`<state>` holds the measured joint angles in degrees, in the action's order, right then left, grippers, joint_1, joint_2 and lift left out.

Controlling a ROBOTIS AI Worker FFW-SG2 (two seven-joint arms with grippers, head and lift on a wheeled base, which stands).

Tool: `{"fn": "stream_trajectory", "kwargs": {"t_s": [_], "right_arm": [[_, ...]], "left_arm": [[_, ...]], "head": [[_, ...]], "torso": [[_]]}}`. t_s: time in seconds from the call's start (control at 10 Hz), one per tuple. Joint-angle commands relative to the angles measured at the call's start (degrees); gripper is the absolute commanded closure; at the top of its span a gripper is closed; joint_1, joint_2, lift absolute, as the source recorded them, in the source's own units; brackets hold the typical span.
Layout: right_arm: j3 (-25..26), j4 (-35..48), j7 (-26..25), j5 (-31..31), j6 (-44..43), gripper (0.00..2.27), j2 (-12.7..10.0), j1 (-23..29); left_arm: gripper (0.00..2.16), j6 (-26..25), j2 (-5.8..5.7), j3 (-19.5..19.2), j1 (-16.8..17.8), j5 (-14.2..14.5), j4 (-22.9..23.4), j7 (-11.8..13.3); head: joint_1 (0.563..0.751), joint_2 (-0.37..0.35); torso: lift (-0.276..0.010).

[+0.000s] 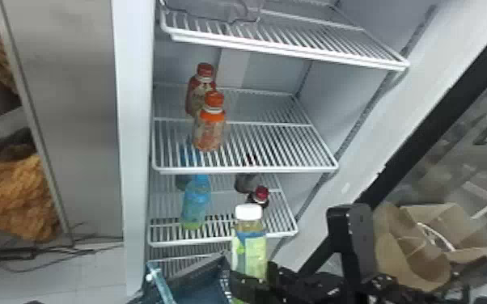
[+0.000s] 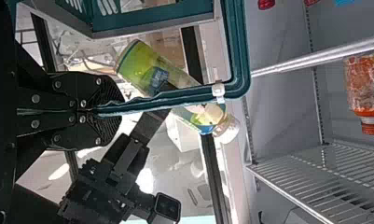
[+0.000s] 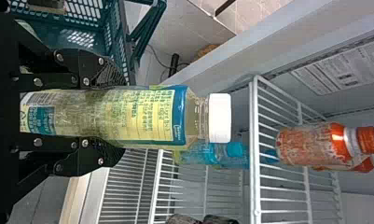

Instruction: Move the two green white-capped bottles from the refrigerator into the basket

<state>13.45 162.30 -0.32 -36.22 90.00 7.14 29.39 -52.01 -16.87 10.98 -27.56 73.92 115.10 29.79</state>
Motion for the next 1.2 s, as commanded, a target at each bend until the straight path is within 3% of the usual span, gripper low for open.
{"fn": "stream_trajectory", "kwargs": {"t_s": [0.0, 1.0, 1.1], "right_arm": [[-0.1, -0.8, -0.4, -1.0, 0.1, 0.86, -0.2, 0.3], [-5.3, -8.8, -0.6, -3.7, 0.1, 0.84, -0.2, 0.7], [-5.3, -8.8, -0.6, -3.9, 0.1, 0.60, -0.2, 1.0]], "left_arm": [[1.20, 0.1, 0.00, 0.1, 0.1, 0.0, 0.0, 0.0], [1.20, 0.7, 0.00, 0.2, 0.1, 0.0, 0.0, 0.0], [1.20, 0.7, 0.00, 0.1, 0.0, 0.0, 0.0, 0.0]], "head": [[0.695, -0.350], [0.695, -0.350], [0.695, -0.350]], "torso": [[-0.004], [-0.004], [-0.004]]}}
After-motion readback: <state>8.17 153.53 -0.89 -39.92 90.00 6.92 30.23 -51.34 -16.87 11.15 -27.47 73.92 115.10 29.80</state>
